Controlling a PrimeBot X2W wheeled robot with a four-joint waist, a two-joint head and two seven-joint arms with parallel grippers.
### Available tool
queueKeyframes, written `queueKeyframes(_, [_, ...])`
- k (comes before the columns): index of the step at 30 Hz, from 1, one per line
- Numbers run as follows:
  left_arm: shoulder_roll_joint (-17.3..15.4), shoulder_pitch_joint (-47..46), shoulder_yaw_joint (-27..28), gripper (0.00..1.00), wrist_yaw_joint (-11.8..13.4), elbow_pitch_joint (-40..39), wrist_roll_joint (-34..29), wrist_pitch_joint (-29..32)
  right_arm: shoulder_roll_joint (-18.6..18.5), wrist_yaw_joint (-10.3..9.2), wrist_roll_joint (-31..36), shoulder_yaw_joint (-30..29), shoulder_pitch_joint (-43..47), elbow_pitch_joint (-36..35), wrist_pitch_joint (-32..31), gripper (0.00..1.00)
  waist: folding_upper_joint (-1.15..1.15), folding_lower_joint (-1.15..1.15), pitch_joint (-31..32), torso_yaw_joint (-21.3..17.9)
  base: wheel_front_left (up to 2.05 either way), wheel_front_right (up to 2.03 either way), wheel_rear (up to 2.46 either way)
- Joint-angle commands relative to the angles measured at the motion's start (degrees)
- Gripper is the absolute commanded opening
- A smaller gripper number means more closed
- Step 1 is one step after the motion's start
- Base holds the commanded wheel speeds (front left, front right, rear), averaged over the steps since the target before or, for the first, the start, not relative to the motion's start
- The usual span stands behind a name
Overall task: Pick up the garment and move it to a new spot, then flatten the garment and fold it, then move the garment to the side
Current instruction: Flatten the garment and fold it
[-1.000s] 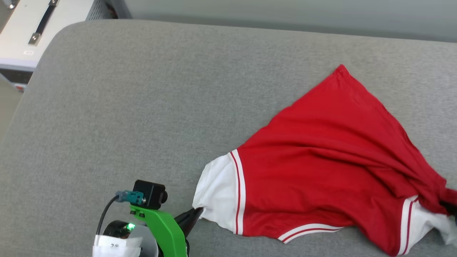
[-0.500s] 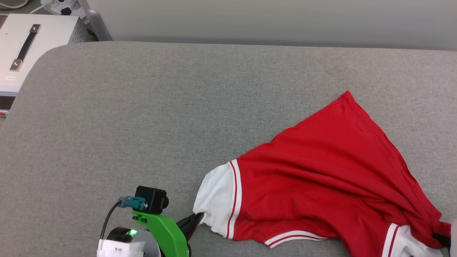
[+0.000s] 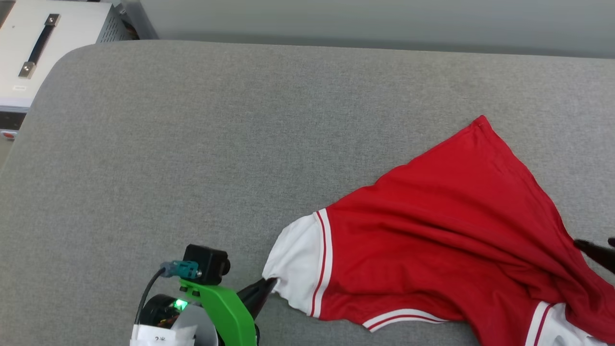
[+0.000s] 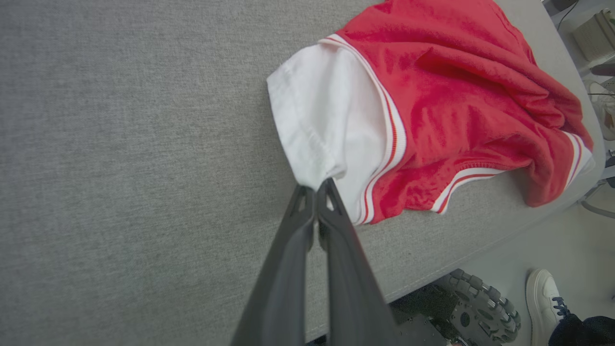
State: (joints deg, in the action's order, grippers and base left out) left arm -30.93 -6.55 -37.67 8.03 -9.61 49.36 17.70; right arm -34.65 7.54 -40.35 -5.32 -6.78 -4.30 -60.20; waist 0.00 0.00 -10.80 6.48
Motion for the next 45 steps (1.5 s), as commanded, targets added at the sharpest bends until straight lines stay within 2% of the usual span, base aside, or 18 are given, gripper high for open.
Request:
queueKeyframes(1, [0.13,-1.49,-0.16,0.00,0.25,-0.87,-0.63,-0.02,-0.16,-0.05,-0.37,0.16,-2.53,-1.42,-1.22,1.00,0.00,0.00,-2.02,1.70,0.00,0.00,0.00])
queueKeyframes(8, [0.95,-3.98,-1.07,0.00,-0.16,-3.76,-2.18,0.15,0.60,-0.05,1.58,3.03,-15.36,-3.28,-9.29,1.00,0.00,0.00,-8.22,5.87,0.00,0.00,0.00])
queueKeyframes(12, [1.82,-5.63,-1.56,0.00,-0.71,-4.20,-2.93,-0.11,0.47,-0.05,4.00,5.30,-22.36,-0.45,-12.72,1.00,0.00,0.00,-11.60,8.39,0.00,0.00,0.00])
queueKeyframes(18, [2.75,-7.33,-2.71,0.00,-1.10,-4.45,-4.69,-0.53,-0.61,-0.05,7.38,8.43,-30.04,5.52,-13.87,1.00,0.00,0.00,-15.27,11.35,0.00,0.00,0.00])
queueKeyframes(26, [4.00,-8.36,-3.84,0.00,-1.79,-4.85,-5.35,-1.11,-2.25,-0.05,10.23,10.45,-34.09,12.62,-12.91,1.00,0.00,0.00,-17.90,14.25,0.00,0.00,0.00])
queueKeyframes(35, [4.65,-8.78,-4.28,0.00,-2.06,-3.87,-5.33,-1.53,-2.57,-0.05,10.06,13.81,-31.72,17.05,-12.30,1.00,0.00,0.00,-18.03,15.43,0.00,0.00,0.00])
queueKeyframes(36, [4.61,-8.73,-4.23,0.00,-1.98,-3.80,-5.29,-1.55,-2.60,-0.05,9.68,14.25,-31.16,17.37,-12.58,0.48,0.00,0.00,-17.89,15.47,0.00,0.00,0.00])
queueKeyframes(37, [4.58,-8.70,-4.18,0.00,-1.91,-3.78,-5.25,-1.57,-2.65,-0.05,9.44,14.49,-30.81,17.48,-12.71,0.00,0.00,0.00,-17.79,15.49,0.00,0.00,0.00])
queueKeyframes(40, [4.44,-8.69,-4.02,0.00,-1.75,-3.71,-5.12,-1.57,-2.98,-0.05,8.84,15.11,-30.11,17.34,-12.61,0.00,0.00,0.00,-17.53,15.42,0.00,0.00,0.00])
queueKeyframes(45, [4.33,-8.63,-3.69,0.00,-1.55,-3.33,-4.76,-1.69,-2.95,-0.05,8.11,15.13,-30.58,17.22,-9.10,0.00,0.00,0.00,-16.51,14.83,0.00,0.00,0.00])
